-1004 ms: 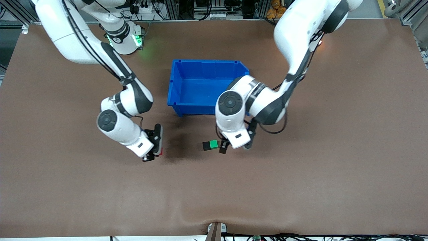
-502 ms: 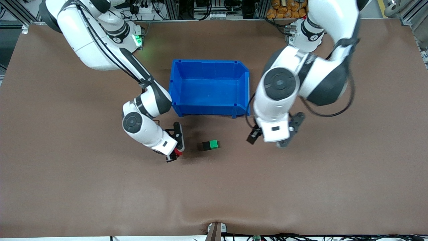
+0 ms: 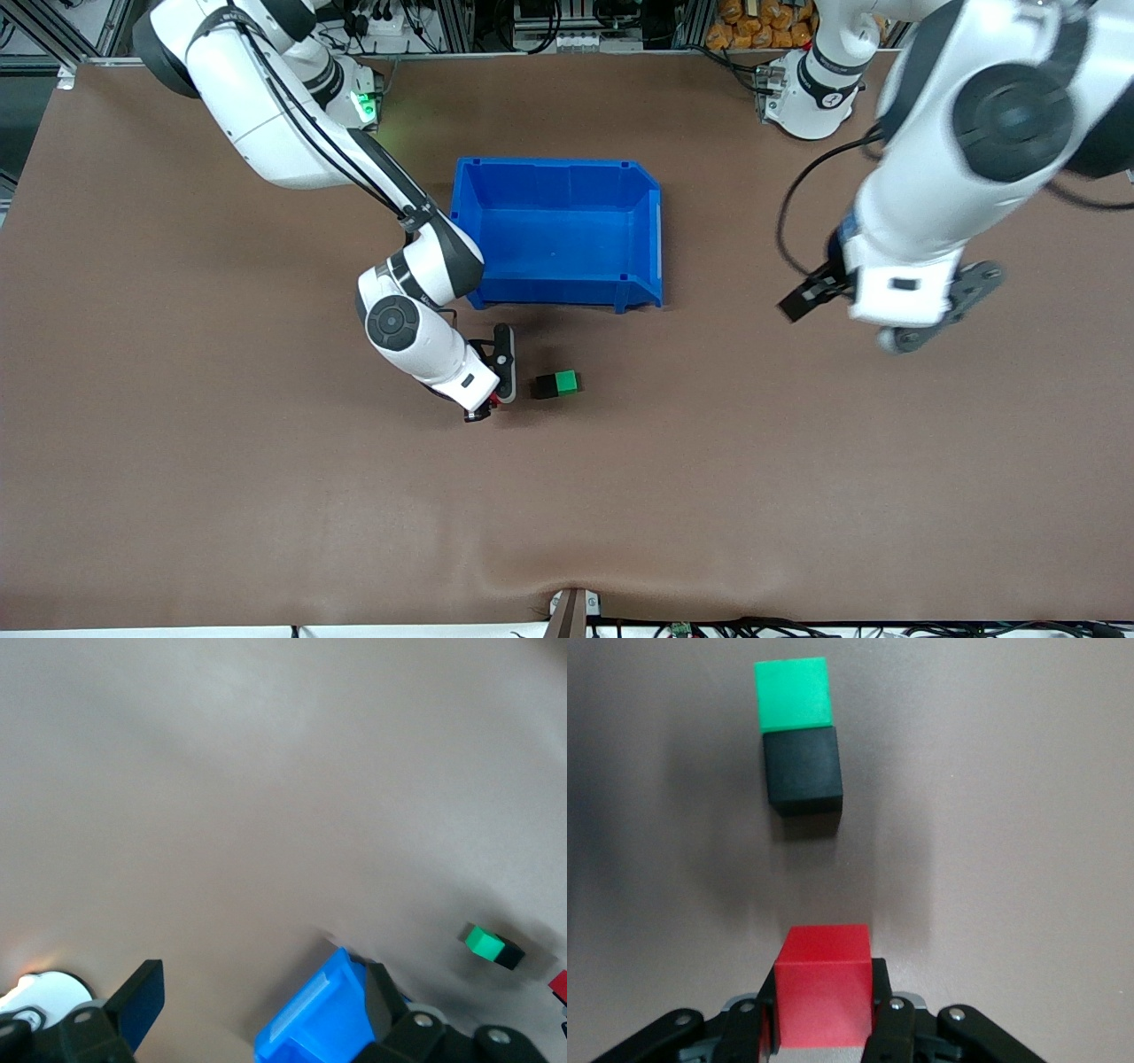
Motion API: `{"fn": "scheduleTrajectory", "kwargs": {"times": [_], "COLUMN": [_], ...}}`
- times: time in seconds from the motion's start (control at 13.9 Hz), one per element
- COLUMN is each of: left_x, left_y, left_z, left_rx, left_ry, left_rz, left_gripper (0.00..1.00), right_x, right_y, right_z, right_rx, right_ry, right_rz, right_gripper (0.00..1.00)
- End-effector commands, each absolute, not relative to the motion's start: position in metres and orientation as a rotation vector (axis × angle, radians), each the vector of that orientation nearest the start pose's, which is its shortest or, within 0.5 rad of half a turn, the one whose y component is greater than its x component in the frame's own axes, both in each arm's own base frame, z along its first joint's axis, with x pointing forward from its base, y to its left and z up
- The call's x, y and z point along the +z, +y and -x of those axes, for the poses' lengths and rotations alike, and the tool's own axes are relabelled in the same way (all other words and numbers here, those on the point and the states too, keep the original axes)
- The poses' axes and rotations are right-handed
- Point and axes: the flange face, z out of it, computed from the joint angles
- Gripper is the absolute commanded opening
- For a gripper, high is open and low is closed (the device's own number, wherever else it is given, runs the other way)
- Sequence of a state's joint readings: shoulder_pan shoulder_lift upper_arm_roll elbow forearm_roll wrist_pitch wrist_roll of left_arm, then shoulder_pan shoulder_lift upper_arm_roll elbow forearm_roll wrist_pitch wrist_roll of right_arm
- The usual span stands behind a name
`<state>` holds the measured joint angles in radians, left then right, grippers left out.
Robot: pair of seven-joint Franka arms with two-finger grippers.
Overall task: Attach green and red cubes to black cube
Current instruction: 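Place the red cube against the black cube while the left gripper retracts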
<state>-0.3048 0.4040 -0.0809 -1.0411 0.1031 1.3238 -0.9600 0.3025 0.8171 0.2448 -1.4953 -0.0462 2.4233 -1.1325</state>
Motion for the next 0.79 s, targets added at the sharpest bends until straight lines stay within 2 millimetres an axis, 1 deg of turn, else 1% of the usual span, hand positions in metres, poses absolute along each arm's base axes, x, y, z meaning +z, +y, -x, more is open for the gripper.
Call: {"fn": "scheduleTrajectory", "kwargs": {"times": [0.0,0.07,0.22,0.29,0.36,0.43,0.5,0.57,0.72], "left_x": [0.629,0.635,0.649,0.654,0.658,0.663,0.665,0.665,0.659], "left_y": [-0.172,-0.152,-0.113,-0.092,-0.076,-0.067,-0.059,-0.050,-0.040], "left_z": [-0.597,-0.594,-0.589,-0.584,-0.576,-0.567,-0.560,-0.553,-0.539], "left_rx": [0.097,0.101,0.092,0.099,0.102,0.092,0.083,0.076,0.069], "left_ry": [-0.779,-0.709,-0.640,-0.603,-0.577,-0.587,-0.599,-0.611,-0.589], "left_rz": [2.929,2.947,2.973,2.979,2.982,2.982,2.979,2.973,2.976], "left_gripper": [1.00,1.00,1.00,1.00,1.00,1.00,1.00,1.00,1.00], "right_x": [0.200,0.199,0.196,0.194,0.194,0.195,0.195,0.193,0.190], "right_y": [0.361,0.364,0.370,0.375,0.382,0.394,0.400,0.400,0.400], "right_z": [-0.649,-0.651,-0.653,-0.651,-0.648,-0.640,-0.637,-0.636,-0.633], "right_rx": [0.270,0.278,0.290,0.289,0.288,0.286,0.283,0.275,0.260], "right_ry": [2.304,2.304,2.307,2.301,2.285,2.278,2.271,2.270,2.270], "right_rz": [-2.237,-2.238,-2.238,-2.249,-2.265,-2.276,-2.281,-2.280,-2.285], "right_gripper": [0.00,0.00,0.00,0.00,0.00,0.00,0.00,0.00,0.00]}}
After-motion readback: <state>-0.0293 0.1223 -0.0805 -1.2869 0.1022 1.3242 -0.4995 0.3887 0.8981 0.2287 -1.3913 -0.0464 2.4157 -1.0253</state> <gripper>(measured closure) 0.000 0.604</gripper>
